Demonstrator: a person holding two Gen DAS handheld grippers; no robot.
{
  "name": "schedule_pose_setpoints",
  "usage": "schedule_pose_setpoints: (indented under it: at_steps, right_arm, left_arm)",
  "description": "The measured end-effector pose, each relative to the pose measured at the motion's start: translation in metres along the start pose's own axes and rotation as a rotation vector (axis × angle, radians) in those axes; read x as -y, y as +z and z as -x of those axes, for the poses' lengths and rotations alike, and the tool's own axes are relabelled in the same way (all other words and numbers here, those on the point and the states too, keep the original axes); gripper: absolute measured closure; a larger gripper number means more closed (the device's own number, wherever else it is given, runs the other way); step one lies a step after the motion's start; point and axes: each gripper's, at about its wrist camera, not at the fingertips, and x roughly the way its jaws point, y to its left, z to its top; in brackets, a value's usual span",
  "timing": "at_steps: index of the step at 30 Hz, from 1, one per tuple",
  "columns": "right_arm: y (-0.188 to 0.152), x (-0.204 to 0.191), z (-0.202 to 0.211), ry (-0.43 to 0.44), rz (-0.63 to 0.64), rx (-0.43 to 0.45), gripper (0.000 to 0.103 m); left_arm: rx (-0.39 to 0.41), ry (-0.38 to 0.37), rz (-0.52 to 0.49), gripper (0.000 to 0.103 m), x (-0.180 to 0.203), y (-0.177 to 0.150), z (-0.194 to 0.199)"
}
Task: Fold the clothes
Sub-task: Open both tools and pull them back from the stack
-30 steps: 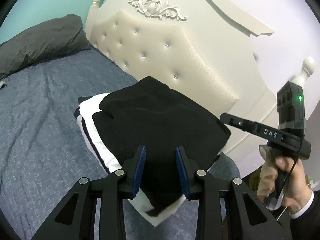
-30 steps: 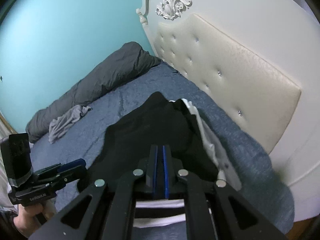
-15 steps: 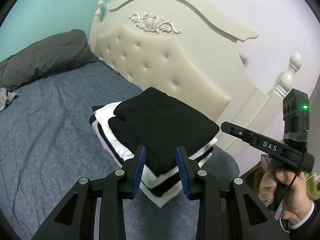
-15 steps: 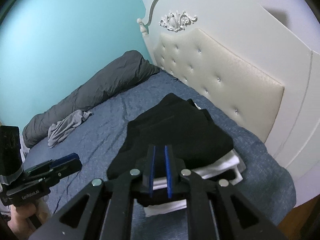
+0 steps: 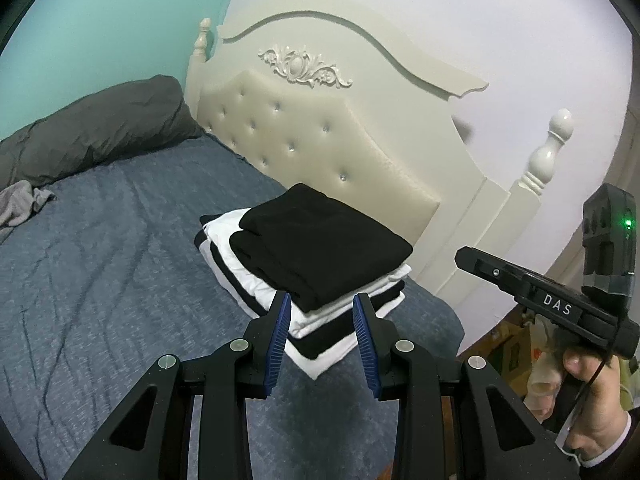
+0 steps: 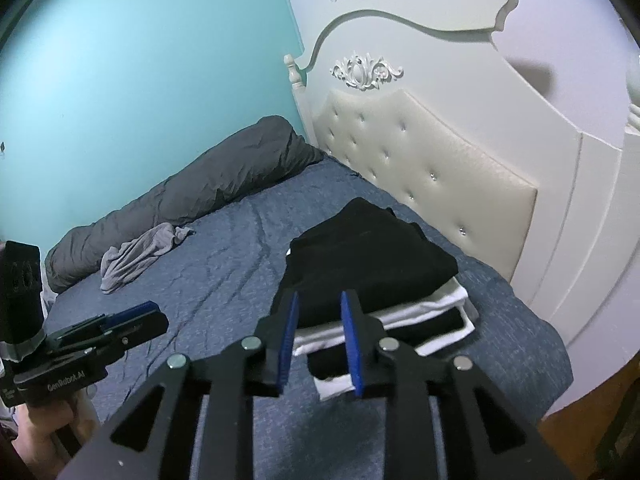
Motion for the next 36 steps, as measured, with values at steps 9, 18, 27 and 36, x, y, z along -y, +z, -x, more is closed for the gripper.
schedule_pose_setpoints:
  at_steps: [9, 18, 27, 36]
  right_arm:
    - [-0.018, -0.017, 0.03, -0.012, -0.018, 0.025, 0.074]
    - [-0.04, -0.031, 0.053, -0.038, -0.026, 0.042, 0.067]
    - [-0.062, -0.043, 0.08, -0.072, -0.028, 0.057, 0.048]
    - [-0.08, -0.052, 0.102, -0.09, -0.032, 0.066, 0.041]
  left_arm:
    - [0.012, 0.006, -0.006, 0.068, 0.005, -0.012, 0.037]
    - [0.016, 0.007, -0.018, 0.066, 0.009, -0.029, 0.062]
    - [0.035, 0.011, -0.033, 0.06, 0.011, -0.041, 0.09]
    - [0.04, 0.011, -0.05, 0.057, 0.019, -0.055, 0.112]
